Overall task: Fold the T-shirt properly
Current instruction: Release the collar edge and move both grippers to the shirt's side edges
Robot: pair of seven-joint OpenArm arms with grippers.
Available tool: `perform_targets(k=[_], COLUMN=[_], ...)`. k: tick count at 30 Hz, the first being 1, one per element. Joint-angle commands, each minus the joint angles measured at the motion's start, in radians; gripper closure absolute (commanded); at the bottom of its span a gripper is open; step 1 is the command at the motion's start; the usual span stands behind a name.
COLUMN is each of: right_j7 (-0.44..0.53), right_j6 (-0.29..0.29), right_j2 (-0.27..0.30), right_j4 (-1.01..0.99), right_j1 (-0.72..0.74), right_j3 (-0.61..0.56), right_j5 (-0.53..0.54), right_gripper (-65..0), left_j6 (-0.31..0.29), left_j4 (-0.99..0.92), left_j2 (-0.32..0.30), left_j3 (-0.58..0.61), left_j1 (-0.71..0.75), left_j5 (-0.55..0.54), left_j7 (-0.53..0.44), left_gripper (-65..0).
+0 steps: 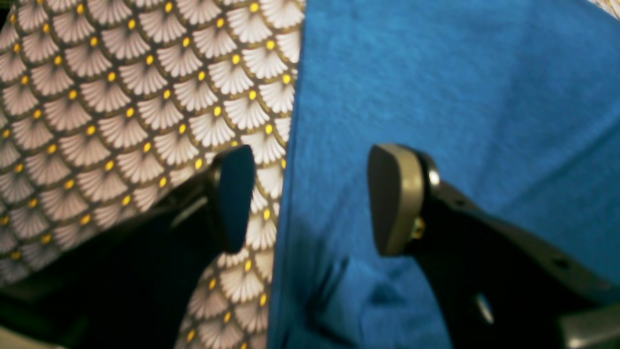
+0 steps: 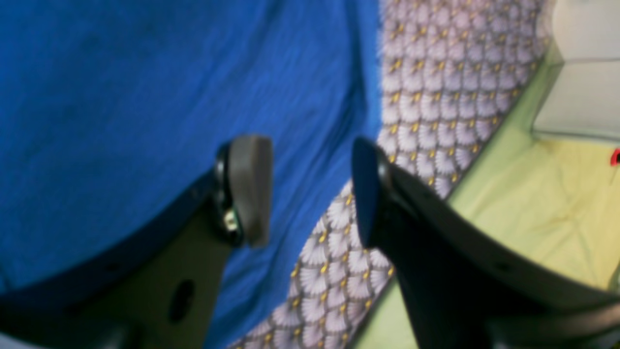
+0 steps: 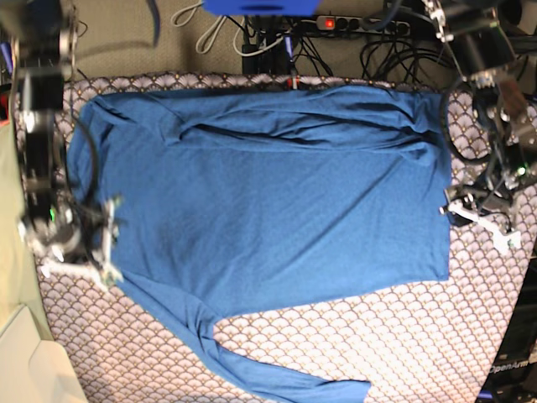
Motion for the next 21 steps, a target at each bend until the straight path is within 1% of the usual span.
perform_targets(k=[1, 3, 7, 9, 11, 14, 16, 17, 21], right_j7=[0.042, 0.113, 0.289, 0.366, 0.435, 0.529, 0.561, 0.57, 0.621], right_j6=[-0.007, -0.007, -0.007, -0.007, -0.007, -0.007, -0.007, -0.019, -0.102], right_j2=[0.002, -0.007, -0.072, -0.085, -0.095, -0.095, -0.092, -0.082, -0.07], right_j4=[-0.046, -0.2, -0.485, -0.589, -0.675, -0.743, -0.772, -0.781, -0.784], right_j1=[0.073, 0.154, 0.289, 0.327, 0.356, 0.386, 0.398, 0.399, 0.399], right_j3=[-0.009, -0.028, -0.032, -0.032, -0.031, -0.031, -0.032, -0.032, -0.032], right_j5=[0.006, -0.021, -0.139, -0.179, -0.198, -0.196, -0.198, -0.198, -0.198], right_gripper=[-27.7, -27.7, -27.7, -27.7, -27.7, -27.9, -27.9, -27.9, -27.8], left_j6=[0.002, 0.002, 0.002, 0.002, 0.002, 0.002, 0.002, 0.002, 0.002], left_j4=[-0.01, -0.068, -0.182, -0.222, -0.261, -0.309, -0.324, -0.327, -0.327], left_j2=[-0.017, -0.017, -0.017, -0.037, -0.055, -0.067, -0.063, -0.061, -0.058], left_j3=[-0.003, -0.003, 0.011, 0.047, 0.114, 0.183, 0.188, 0.188, 0.191], left_j1=[-0.041, -0.072, -0.127, -0.138, -0.148, -0.171, -0.173, -0.173, -0.173], left_j5=[-0.008, -0.008, -0.008, -0.008, -0.008, -0.008, -0.008, -0.008, -0.008], left_j7=[-0.048, -0.1, -0.232, -0.279, -0.327, -0.388, -0.413, -0.422, -0.456], left_gripper=[-37.1, -37.1, -37.1, -37.1, -37.1, -37.1, -37.1, -37.1, -37.1])
